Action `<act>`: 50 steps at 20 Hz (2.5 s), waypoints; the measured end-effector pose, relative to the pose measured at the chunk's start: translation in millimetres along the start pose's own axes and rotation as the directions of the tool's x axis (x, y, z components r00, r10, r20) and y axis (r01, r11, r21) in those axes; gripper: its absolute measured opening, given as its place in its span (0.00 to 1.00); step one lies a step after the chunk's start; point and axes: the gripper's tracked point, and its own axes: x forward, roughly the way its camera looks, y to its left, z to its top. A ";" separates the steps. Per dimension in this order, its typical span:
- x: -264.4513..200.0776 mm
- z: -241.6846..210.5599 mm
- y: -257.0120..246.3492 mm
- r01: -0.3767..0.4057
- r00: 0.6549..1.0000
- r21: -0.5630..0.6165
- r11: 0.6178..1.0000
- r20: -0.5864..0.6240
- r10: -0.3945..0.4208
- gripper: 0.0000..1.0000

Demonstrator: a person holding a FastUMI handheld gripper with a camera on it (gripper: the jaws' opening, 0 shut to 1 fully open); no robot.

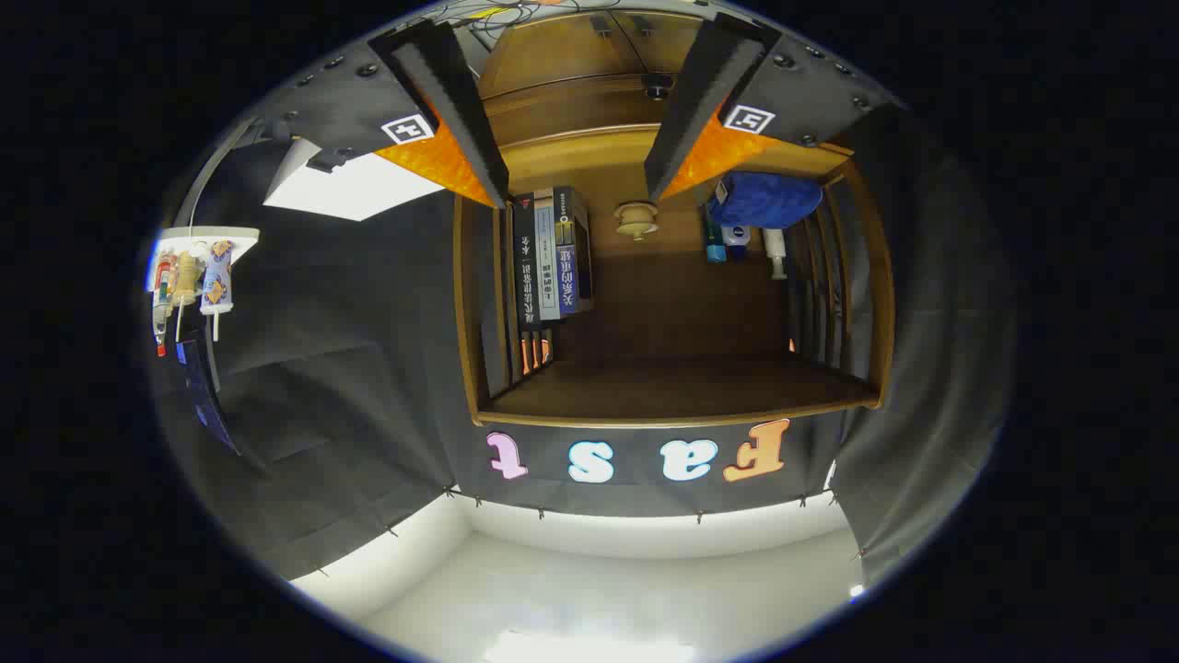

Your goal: Pull open the drawer, take out the items inside it, and place them on the countertop above the cabinet.

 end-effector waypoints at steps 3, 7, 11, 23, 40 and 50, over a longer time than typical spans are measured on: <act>5.7 -0.3 3.7 -0.012 1.000 0.005 1.000 -0.005 0.012 0.98; 6.1 -0.9 7.9 -0.022 1.000 0.007 1.000 -0.005 0.022 0.98; 6.9 -4.5 12.1 -0.034 0.999 0.018 0.999 -0.008 0.034 0.98; 14.8 -20.7 29.8 -0.071 0.997 0.035 0.997 -0.028 0.072 0.98; 83.2 -222.7 82.6 -0.204 0.948 -0.048 0.978 -0.259 0.185 0.99; 104.7 -273.5 77.2 -0.192 0.921 0.023 0.981 -0.342 0.188 0.83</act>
